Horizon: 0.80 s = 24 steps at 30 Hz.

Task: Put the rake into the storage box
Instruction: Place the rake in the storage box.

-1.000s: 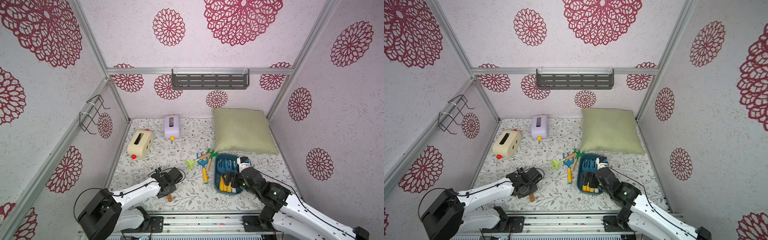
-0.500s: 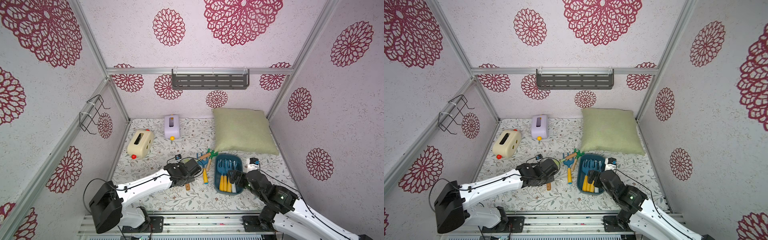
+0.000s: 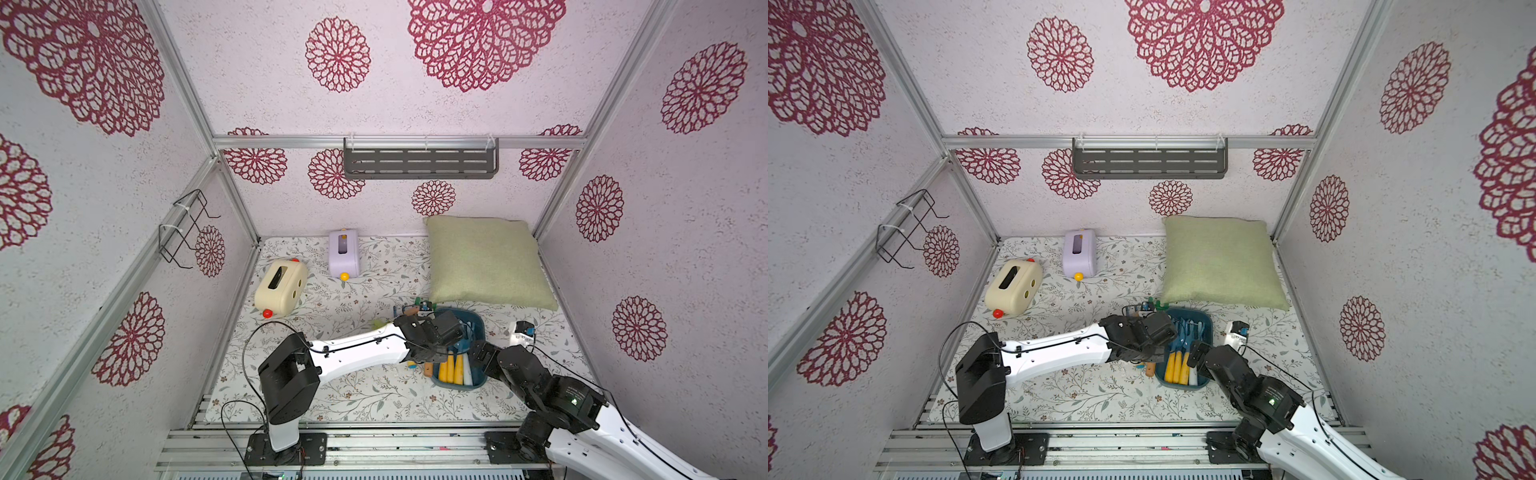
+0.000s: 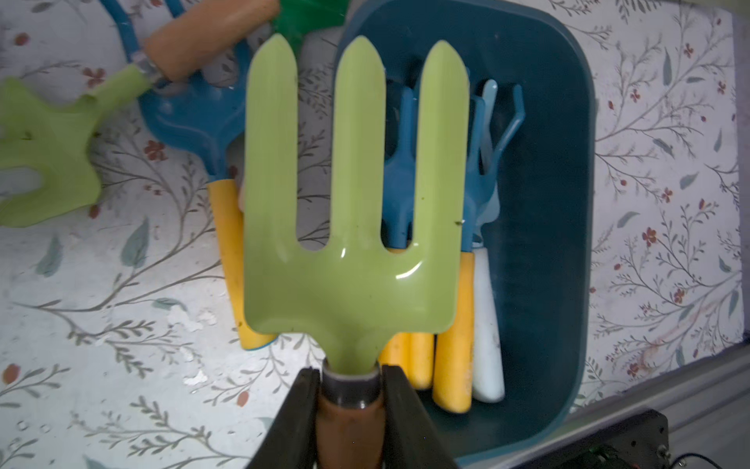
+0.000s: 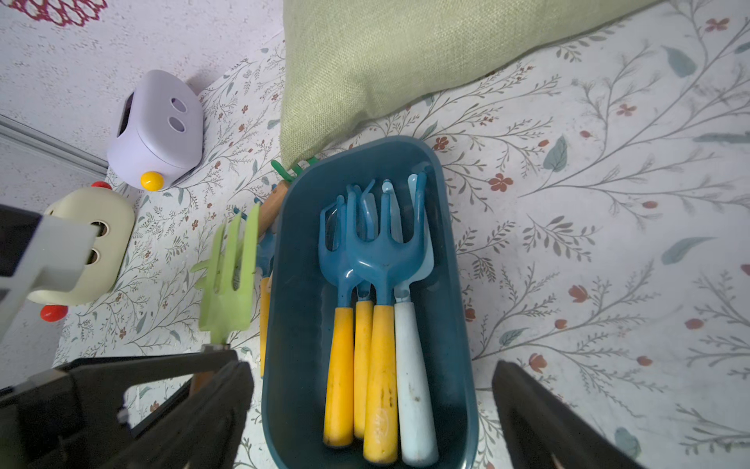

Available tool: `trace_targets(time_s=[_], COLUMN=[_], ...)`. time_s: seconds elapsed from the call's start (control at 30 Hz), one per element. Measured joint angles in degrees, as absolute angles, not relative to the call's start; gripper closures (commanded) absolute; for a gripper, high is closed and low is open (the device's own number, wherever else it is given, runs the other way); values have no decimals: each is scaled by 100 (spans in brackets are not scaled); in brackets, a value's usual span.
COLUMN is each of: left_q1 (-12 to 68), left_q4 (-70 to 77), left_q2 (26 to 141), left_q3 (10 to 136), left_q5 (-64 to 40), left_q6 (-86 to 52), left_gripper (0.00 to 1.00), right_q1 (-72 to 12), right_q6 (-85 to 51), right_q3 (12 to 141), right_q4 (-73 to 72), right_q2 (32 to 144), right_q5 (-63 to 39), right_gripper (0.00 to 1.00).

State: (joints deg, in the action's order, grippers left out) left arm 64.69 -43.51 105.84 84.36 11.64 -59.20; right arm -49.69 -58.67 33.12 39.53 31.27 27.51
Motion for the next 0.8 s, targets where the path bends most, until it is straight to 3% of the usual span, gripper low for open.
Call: trace_targets(time_s=[0.67, 0.73, 0.8], left_q1=[6495, 6479, 6455], left_q4=[-3754, -3754, -3739], left_q2=[11740, 11767, 11767], left_q3=[8952, 8949, 8949], left_q5=[526, 550, 556], left_q6=[-5802, -5833, -5852], left_gripper=[79, 74, 58], right_q1=[-4969, -4969, -4969], right_q6=[-5918, -5918, -5918], right_q3=[3218, 3218, 3218], right_q4=[4086, 4086, 4086], right_q2=[2985, 2985, 2985], right_q5=[2853, 2853, 2853], right_gripper=[1, 1, 1])
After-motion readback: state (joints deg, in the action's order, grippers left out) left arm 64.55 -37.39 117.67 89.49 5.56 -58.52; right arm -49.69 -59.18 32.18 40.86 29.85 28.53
